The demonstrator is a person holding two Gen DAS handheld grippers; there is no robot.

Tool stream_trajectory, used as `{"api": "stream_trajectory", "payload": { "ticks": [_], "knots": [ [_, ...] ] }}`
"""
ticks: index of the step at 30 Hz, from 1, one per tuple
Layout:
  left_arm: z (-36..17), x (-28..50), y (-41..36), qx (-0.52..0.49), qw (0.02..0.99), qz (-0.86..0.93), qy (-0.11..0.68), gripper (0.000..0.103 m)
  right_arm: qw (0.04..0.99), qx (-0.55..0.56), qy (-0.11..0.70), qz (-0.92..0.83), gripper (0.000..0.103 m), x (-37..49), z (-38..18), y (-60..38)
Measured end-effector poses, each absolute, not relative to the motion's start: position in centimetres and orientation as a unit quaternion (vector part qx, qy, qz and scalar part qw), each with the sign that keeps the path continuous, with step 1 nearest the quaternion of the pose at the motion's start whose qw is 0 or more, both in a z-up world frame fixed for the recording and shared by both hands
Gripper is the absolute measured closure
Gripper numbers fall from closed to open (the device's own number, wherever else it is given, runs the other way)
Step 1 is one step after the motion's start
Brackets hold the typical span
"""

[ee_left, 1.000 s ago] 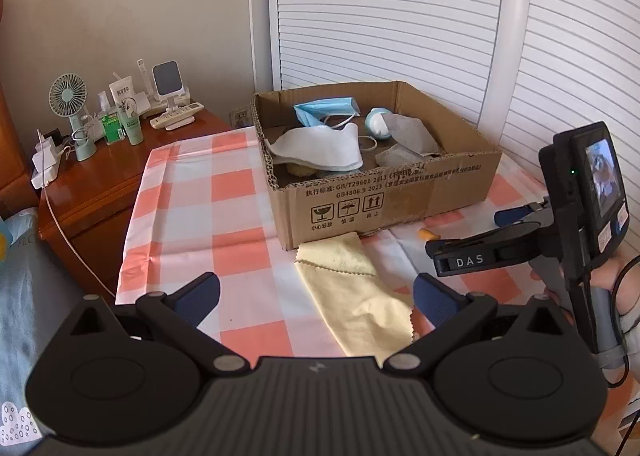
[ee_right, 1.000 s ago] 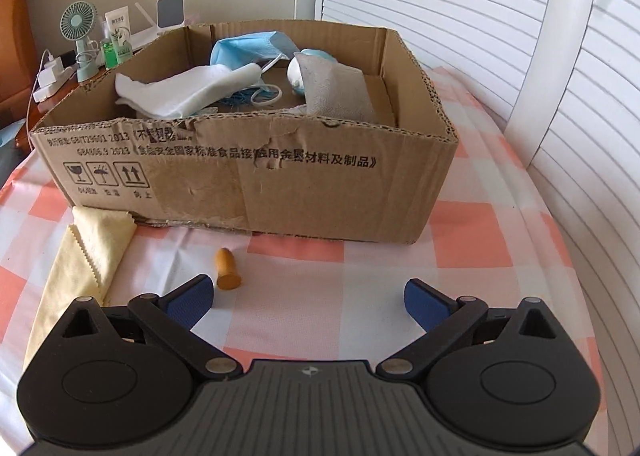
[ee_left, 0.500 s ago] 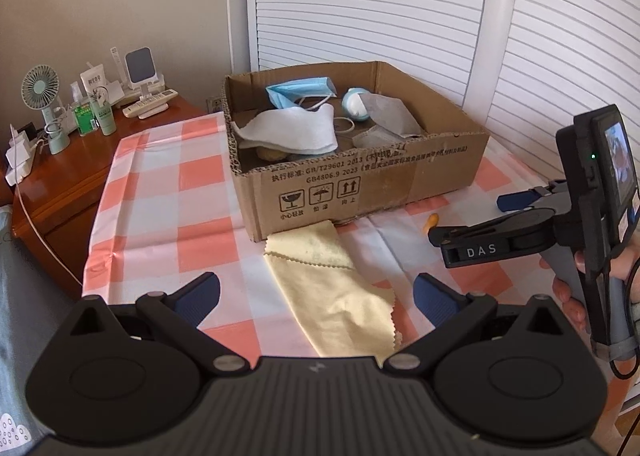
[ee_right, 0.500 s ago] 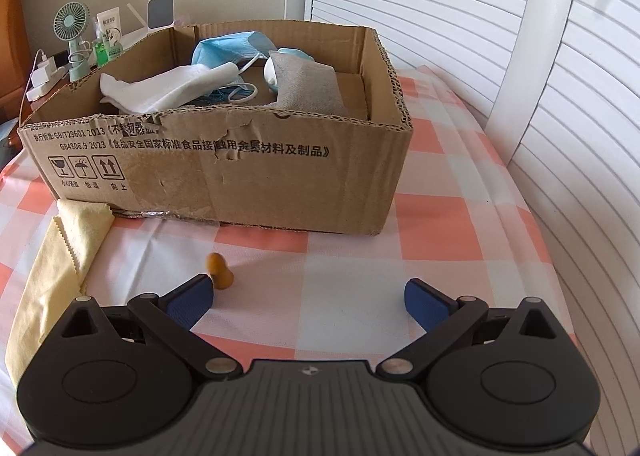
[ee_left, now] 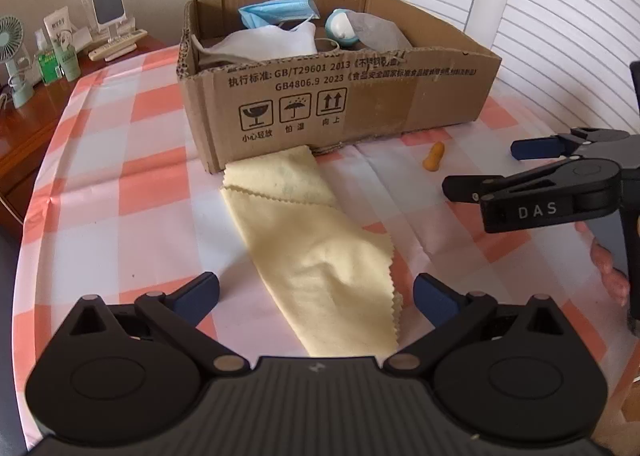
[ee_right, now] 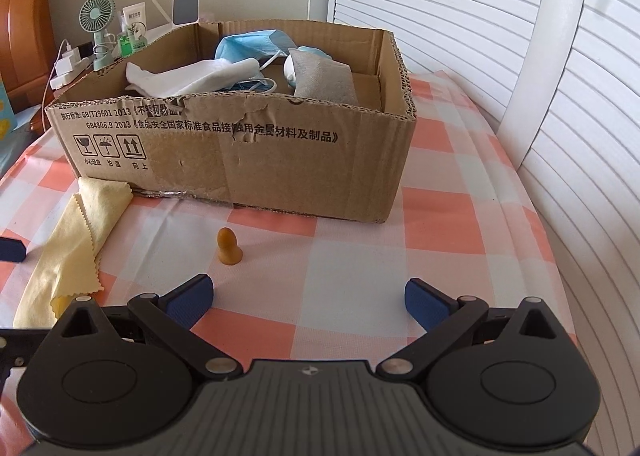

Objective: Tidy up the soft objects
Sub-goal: 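Grasp the yellow cloth with the left gripper while the right moves to the orange earplug, then lift the yellow cloth with the left gripper while the right grasps the orange foam earplug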

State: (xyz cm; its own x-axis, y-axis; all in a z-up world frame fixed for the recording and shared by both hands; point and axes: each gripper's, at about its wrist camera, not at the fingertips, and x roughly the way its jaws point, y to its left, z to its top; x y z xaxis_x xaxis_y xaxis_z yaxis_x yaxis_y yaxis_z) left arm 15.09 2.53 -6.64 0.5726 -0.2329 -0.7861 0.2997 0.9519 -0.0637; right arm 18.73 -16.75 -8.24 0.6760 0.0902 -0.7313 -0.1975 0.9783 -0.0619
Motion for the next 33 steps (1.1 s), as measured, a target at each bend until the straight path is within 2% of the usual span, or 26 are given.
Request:
{"api": "stream_trajectory", "payload": {
  "ticks": [7,10,12,17,20,25,33],
  "knots": [
    [-6.7,16.6,1.8,0.051,0.891,-0.152,0.426,0.004,0.917,-0.068,0.384,0.084,0.000,18.4,-8.4,-16.9],
    [-6.2,16.6,1.7,0.052,0.896,-0.152,0.414,0.029,0.918,-0.070,0.380,0.088,0.000,18.2,-8.5,-17.0],
    [-5.9,16.6,1.7,0.052,0.898,-0.152,0.409,0.053,0.919,-0.070,0.378,0.089,0.000,18.1,-8.5,-17.0],
    [-5.7,16.5,2.3,0.039,0.900,-0.144,0.411,0.081,0.919,-0.070,0.378,0.087,0.000,18.1,-8.5,-17.0],
    [-5.6,16.3,2.8,0.021,0.898,-0.146,0.413,0.085,0.919,-0.070,0.379,0.087,0.000,18.0,-8.5,-16.9],
    [-5.6,16.0,3.5,0.013,0.899,-0.134,0.416,0.085,0.916,-0.070,0.383,0.096,0.000,18.0,-8.4,-16.4],
    [-5.7,16.0,4.5,0.013,0.901,-0.112,0.419,0.085,0.916,-0.063,0.358,0.170,0.015,16.8,-7.4,-14.5]
  ]
}}
